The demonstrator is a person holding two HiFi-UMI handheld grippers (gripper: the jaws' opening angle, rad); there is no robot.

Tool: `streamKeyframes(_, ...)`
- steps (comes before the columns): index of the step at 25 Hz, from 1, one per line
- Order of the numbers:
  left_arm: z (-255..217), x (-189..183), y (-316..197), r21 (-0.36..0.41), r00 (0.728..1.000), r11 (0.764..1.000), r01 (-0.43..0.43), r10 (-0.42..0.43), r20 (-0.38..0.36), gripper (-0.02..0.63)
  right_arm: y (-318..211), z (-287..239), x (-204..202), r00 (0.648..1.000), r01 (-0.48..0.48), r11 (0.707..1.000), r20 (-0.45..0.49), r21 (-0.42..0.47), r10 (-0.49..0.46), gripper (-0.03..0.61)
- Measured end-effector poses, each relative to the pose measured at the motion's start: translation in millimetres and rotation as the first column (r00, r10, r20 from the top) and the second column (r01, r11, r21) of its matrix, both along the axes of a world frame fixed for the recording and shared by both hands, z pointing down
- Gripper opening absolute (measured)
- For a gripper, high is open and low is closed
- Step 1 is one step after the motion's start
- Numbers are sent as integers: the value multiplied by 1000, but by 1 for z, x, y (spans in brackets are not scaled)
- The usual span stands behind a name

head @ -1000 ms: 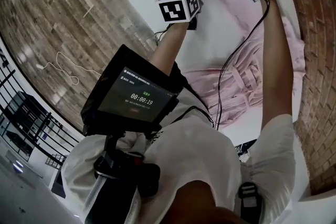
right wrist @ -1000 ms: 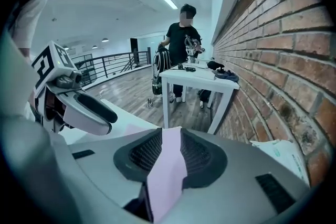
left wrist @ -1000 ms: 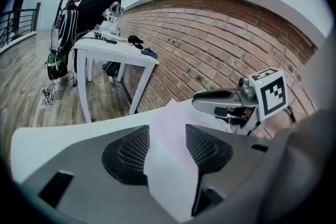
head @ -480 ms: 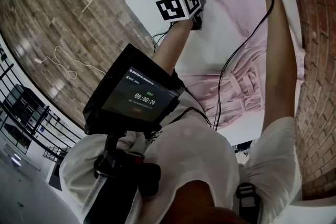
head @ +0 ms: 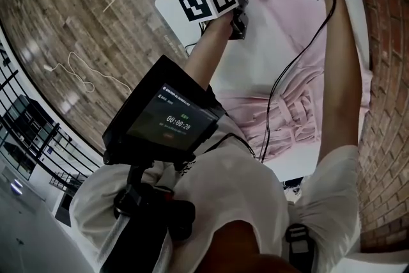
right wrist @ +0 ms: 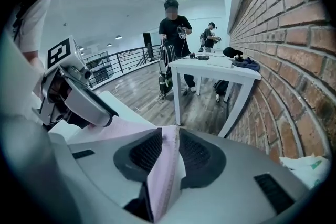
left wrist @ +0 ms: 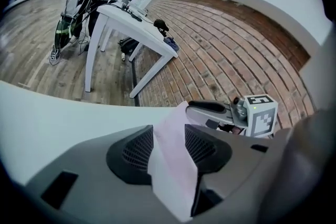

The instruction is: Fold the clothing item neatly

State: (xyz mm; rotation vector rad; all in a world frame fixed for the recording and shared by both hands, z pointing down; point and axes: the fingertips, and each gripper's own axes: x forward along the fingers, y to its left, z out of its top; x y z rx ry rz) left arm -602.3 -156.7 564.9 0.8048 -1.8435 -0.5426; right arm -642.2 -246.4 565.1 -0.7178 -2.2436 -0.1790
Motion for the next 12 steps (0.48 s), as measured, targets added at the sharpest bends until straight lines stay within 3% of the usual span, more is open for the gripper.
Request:
streamKeyframes(4, 4, -1, 3, -15, 1000, 1000, 7, -7, -30, 105, 3, 6, 1, 998, 30, 1000, -48, 1, -30, 91)
streamKeyframes(8, 7, -2, 3, -53, 999, 998, -41, 40, -10, 35, 5, 6, -1, 997, 40, 999, -61, 1, -40, 76)
streamKeyframes(12, 9, -1, 1, -63, 998, 996, -64, 64, -3, 22, 6, 9, 1, 998, 44, 999, -54, 21, -43, 23)
